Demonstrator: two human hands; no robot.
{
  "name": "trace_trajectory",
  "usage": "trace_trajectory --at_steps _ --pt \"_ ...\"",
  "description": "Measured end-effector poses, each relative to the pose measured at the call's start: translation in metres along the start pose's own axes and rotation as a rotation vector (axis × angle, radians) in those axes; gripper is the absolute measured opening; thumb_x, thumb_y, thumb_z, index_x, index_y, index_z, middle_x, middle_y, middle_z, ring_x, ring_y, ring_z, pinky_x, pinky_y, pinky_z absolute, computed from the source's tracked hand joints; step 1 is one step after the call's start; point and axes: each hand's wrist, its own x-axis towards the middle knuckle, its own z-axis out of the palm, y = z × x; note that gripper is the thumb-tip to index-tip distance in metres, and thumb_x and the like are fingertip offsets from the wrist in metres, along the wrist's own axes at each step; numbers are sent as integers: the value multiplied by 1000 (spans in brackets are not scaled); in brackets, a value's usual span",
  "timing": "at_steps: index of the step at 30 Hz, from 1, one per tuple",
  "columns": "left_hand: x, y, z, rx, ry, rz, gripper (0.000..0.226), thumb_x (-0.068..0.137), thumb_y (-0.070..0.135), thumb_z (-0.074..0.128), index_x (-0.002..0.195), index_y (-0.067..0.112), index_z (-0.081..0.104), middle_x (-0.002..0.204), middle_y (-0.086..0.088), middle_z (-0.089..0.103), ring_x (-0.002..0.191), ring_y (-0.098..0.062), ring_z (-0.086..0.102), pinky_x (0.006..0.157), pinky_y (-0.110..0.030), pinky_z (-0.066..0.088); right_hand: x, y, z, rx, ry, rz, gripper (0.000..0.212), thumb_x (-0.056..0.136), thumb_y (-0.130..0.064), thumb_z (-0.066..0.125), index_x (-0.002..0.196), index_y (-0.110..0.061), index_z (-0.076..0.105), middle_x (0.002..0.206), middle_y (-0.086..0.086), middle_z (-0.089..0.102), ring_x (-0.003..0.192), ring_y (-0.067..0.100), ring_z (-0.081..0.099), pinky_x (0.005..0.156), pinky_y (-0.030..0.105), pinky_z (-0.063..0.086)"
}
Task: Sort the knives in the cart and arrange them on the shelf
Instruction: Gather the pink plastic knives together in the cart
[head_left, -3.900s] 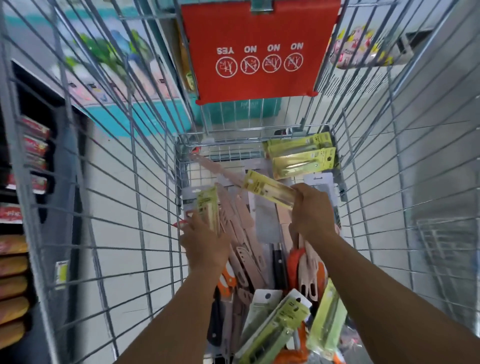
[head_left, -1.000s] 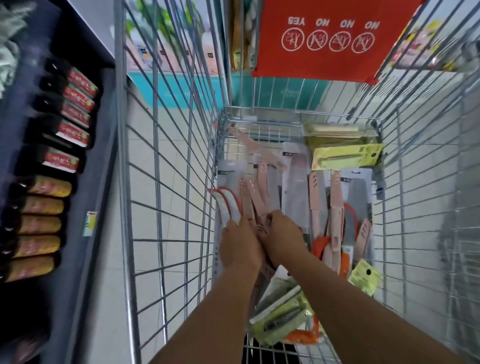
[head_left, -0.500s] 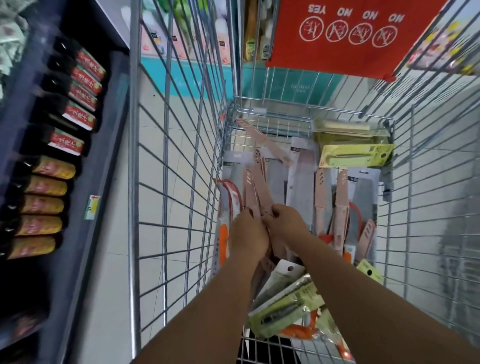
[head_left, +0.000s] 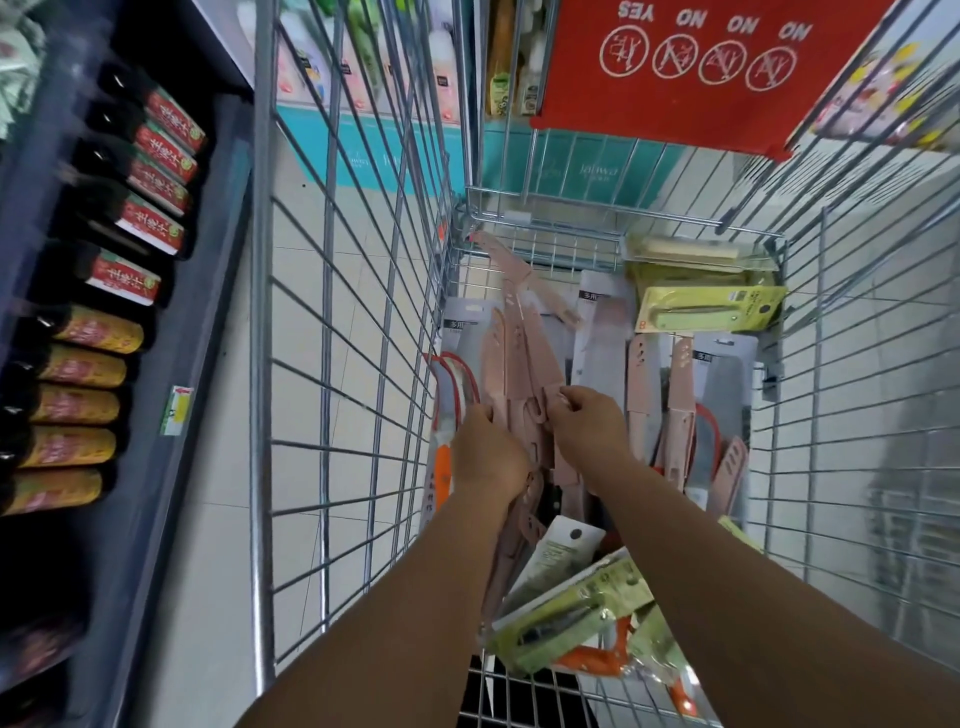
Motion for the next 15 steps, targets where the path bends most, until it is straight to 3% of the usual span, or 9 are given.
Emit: trace_trajectory --at_steps 2,5,7,9,12,15 --pt "3 7 -1 -25 22 11 27 99 17 40 120 7 53 111 -12 63 90 -23 56 70 -28 37 2 0 -1 -21 44 -12 25 97 -19 47 98 -5 68 88 11 66 81 27 61 66 31 45" --pt "8 15 -3 -5 92 27 25 98 12 43 116 5 58 116 -10 59 94 -23 57 69 -29 38 4 -4 -6 -66 114 -36 21 97 -18 44 100 -10 63 87 6 62 77 22 55 58 26 35" --pt "10 19 -4 2 107 16 28 97 9 43 120 4 57 122 -12 58 102 -26 58 71 -28 37 8 -7 -7 -27 122 -34 24 97 -19 44 111 -12 62 95 7 65 83 23 58 67 29 43" --pt "12 23 -3 -54 107 16 30 98 9 42 125 5 54 116 -11 60 104 -26 57 73 -26 37 12 -12 -5 16 111 -34 26 97 -21 45 114 -13 63 98 8 68 88 26 62 76 36 50" --pt "14 26 5 -183 30 31 22 100 16 38 116 10 53 93 -1 56 88 -22 59 68 -27 41 19 -20 -2 89 83 -29 22 95 -23 47 103 -15 66 89 5 69 80 24 63 67 33 49" --pt "13 29 12 -180 -68 86 23 101 28 38 106 10 50 87 -2 58 81 -23 60 58 -27 37 24 -35 -2 132 61 -21 20 93 -22 48 93 -14 67 82 9 68 76 26 63 67 39 51"
